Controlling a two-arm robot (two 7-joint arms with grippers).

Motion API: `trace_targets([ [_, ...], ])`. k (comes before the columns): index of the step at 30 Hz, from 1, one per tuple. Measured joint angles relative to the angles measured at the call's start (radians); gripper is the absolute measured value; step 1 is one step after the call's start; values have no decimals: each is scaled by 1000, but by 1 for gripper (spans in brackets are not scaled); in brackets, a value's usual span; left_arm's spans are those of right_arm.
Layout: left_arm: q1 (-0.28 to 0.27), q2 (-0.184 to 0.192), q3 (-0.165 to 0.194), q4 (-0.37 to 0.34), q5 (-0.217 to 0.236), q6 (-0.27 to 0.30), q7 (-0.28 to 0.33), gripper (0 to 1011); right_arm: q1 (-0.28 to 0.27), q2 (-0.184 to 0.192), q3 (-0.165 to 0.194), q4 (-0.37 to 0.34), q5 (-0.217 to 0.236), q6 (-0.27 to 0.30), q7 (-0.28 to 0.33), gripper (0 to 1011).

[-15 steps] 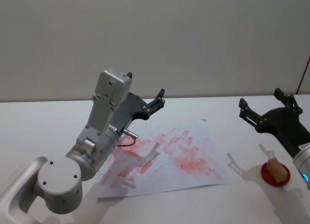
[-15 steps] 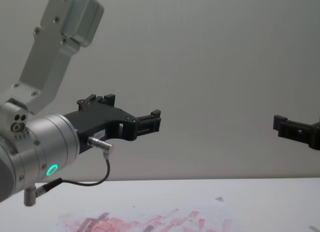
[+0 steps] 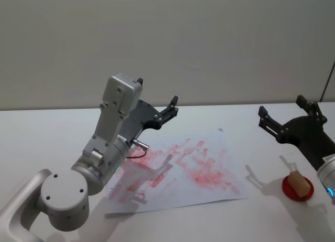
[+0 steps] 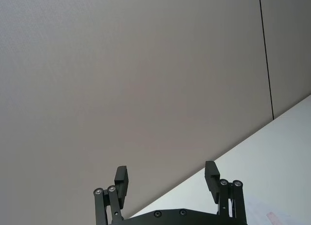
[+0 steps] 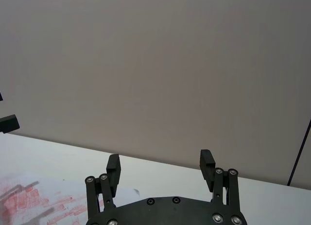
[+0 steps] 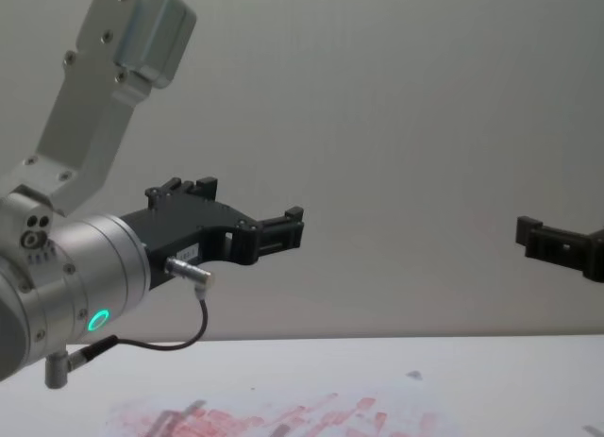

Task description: Use the one hand to pick up the stamp and affix it onto the A4 paper.

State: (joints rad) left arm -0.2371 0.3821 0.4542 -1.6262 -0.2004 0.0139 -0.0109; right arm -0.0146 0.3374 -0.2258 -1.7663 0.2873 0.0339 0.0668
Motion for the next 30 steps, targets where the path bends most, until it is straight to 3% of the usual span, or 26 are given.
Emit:
trace_targets([
  [30, 0, 0, 0, 0, 0, 0, 0, 1001, 0, 0, 0, 0, 0, 0, 0, 1001],
])
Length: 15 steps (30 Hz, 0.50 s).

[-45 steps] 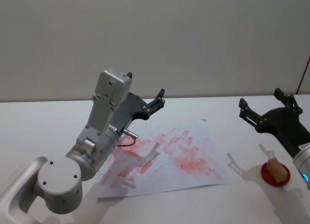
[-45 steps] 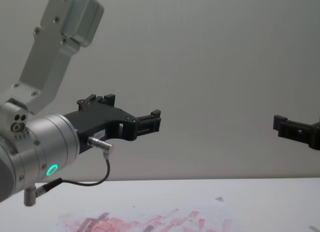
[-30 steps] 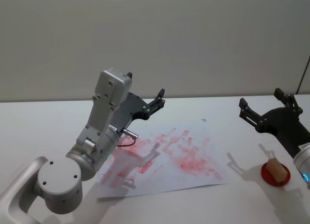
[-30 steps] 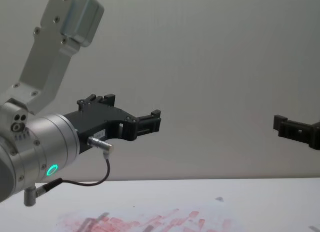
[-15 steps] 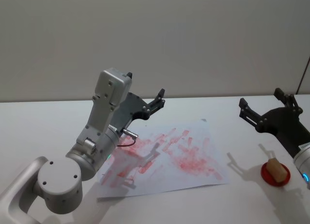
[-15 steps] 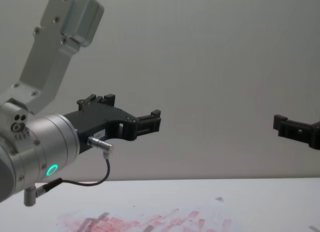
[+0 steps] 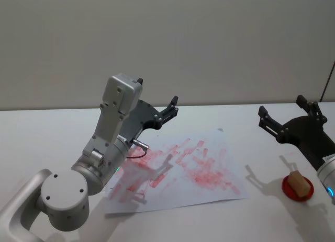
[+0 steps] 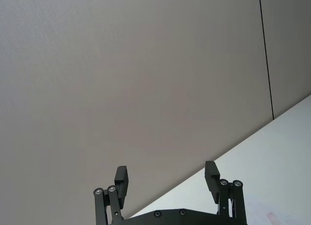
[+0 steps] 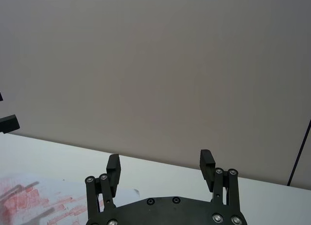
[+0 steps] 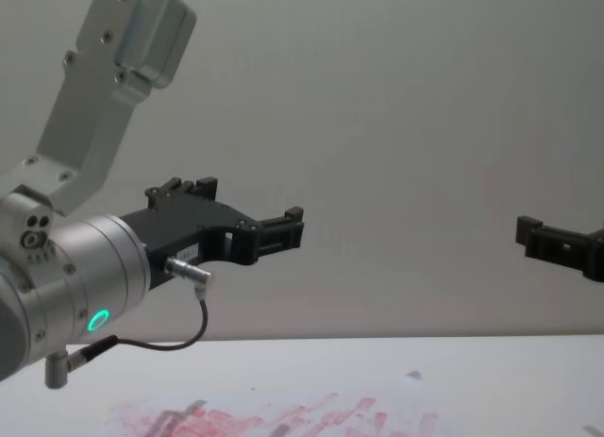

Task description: Use the one hand to pick up the stamp and affix it onto the A4 paper.

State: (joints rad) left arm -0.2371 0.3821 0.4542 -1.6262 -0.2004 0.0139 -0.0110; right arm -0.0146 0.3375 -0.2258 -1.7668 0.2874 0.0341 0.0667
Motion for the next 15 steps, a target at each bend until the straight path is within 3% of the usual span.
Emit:
trace_targets([
  [7, 0, 0, 0, 0, 0, 0, 0, 1001, -10, 5, 1, -13, -2, 9, -3, 1001],
  [15, 0, 0, 0, 0, 0, 0, 0, 1001, -64, 22, 2, -66, 8, 60, -45, 1001],
])
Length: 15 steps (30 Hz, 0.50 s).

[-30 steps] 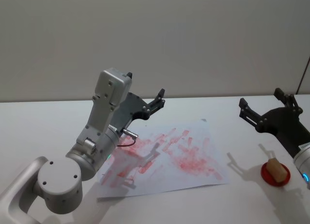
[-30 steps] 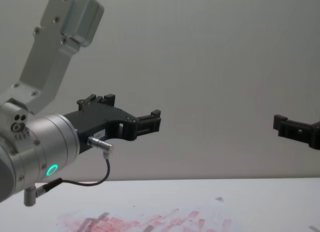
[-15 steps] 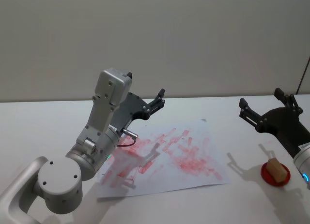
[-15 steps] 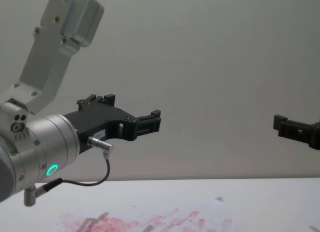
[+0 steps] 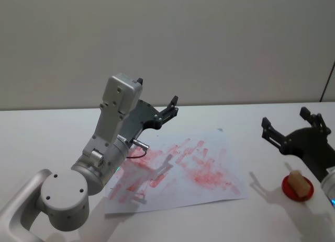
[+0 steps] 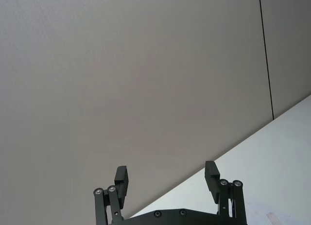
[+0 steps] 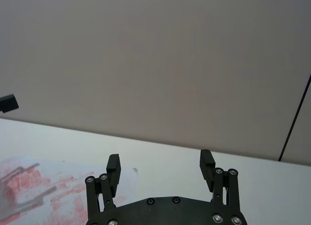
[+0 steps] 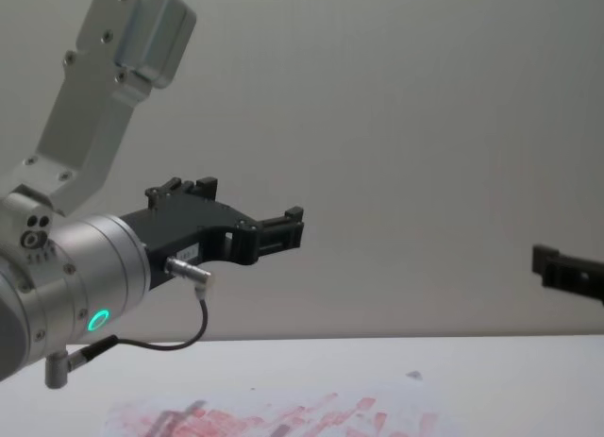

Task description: Use the one hand to pick up the stamp and affix it onto the A4 paper.

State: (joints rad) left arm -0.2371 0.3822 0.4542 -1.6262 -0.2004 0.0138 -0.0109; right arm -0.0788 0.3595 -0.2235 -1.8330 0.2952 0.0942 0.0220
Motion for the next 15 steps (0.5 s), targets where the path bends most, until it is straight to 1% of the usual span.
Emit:
trace_targets([
  [8, 0, 0, 0, 0, 0, 0, 0, 1001, -67, 20, 2, -55, 26, 69, -50, 1001],
  [12, 0, 0, 0, 0, 0, 0, 0, 1001, -104, 33, 6, -83, 48, 120, -80, 1001],
  [15, 0, 0, 0, 0, 0, 0, 0, 1001, -120, 40, 8, -95, 58, 146, -92, 1001],
])
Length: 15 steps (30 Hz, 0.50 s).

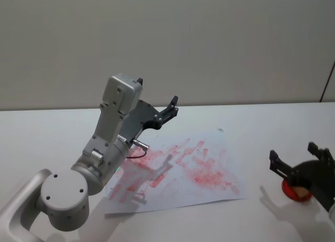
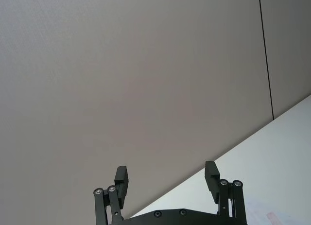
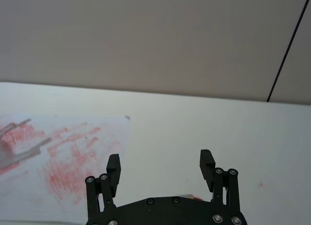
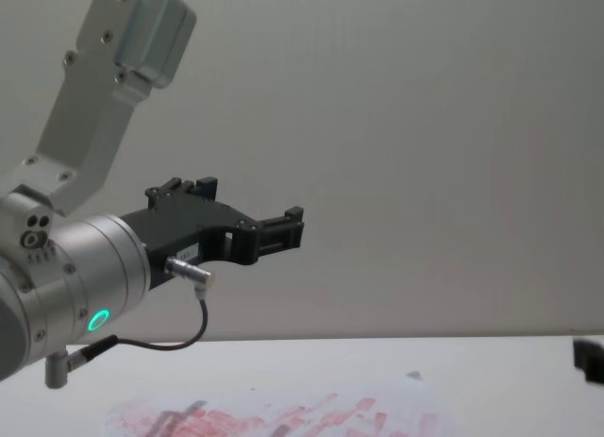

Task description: Use the one hand to pick up the stamp and affix it onto the A4 paper.

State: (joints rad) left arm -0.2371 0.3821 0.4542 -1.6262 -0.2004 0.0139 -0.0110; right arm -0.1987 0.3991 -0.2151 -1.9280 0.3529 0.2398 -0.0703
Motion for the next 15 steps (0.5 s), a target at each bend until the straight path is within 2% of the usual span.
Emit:
trace_targets([
  [9, 0, 0, 0, 0, 0, 0, 0, 1001, -45, 32, 19, -32, 31, 129, -38, 1001],
  [15, 0, 0, 0, 0, 0, 0, 0, 1001, -50, 43, 29, -34, 34, 183, -47, 1001],
])
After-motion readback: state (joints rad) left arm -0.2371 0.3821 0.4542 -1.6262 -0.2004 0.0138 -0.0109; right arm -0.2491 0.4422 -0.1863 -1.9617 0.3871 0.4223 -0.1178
